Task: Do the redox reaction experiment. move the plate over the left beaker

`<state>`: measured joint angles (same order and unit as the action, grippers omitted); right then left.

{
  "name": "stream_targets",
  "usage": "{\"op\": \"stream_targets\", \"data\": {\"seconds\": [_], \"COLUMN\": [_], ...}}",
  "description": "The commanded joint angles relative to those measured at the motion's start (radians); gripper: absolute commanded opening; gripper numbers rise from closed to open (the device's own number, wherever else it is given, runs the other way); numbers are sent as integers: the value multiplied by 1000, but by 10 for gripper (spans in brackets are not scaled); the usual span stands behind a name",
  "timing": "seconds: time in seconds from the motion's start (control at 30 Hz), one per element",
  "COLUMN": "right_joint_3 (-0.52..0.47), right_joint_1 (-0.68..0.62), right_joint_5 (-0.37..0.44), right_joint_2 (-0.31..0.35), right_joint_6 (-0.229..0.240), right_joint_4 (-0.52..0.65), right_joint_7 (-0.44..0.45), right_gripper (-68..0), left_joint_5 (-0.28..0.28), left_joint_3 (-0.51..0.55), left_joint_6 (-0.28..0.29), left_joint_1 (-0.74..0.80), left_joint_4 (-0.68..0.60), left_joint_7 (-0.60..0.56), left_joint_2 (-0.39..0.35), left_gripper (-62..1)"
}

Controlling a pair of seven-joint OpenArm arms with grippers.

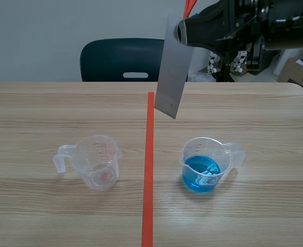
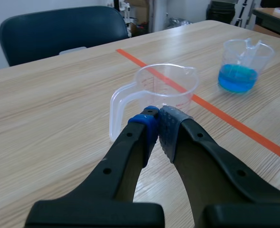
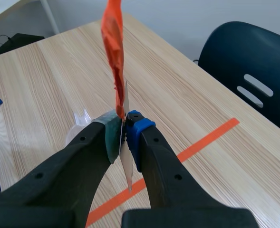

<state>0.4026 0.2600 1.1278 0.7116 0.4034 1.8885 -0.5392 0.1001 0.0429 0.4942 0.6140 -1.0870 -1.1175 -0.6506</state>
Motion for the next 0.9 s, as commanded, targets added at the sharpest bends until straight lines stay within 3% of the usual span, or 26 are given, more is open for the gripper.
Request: {"op": "stream_targets", "data": {"seconds": [0.0,0.2,0.37,0.57,0.7,0.87], "right_joint_3": [-16,-14,48,198,288,374], "right_joint_1": [31,64,93,156,193,236], "right_joint_5": [-9,-43,-89,-144,-182,-203], "right_joint_2": [-28,-158,-213,-243,-255,-280], "right_joint_6": [-4,-4,-4,-24,-74,-92], "right_joint_4": [2,0,0,-1,-6,-55], "right_joint_7": [-3,-91,-94,-74,-36,4], "right_gripper": [-669,-669,-669,-669,-669,-669], "left_joint_5": [-10,-122,-182,-224,-225,-230], "left_joint_3": [5,5,4,5,4,4], "left_joint_6": [-24,-78,-172,-222,-223,-222], "left_joint_1": [8,26,20,0,-49,-108], "left_joint_4": [29,181,280,367,428,437], "left_joint_7": [-60,-280,-430,-436,-436,-436], "left_joint_2": [16,76,124,188,232,275], "left_gripper": [-581,-582,-581,-581,-579,-577]}}
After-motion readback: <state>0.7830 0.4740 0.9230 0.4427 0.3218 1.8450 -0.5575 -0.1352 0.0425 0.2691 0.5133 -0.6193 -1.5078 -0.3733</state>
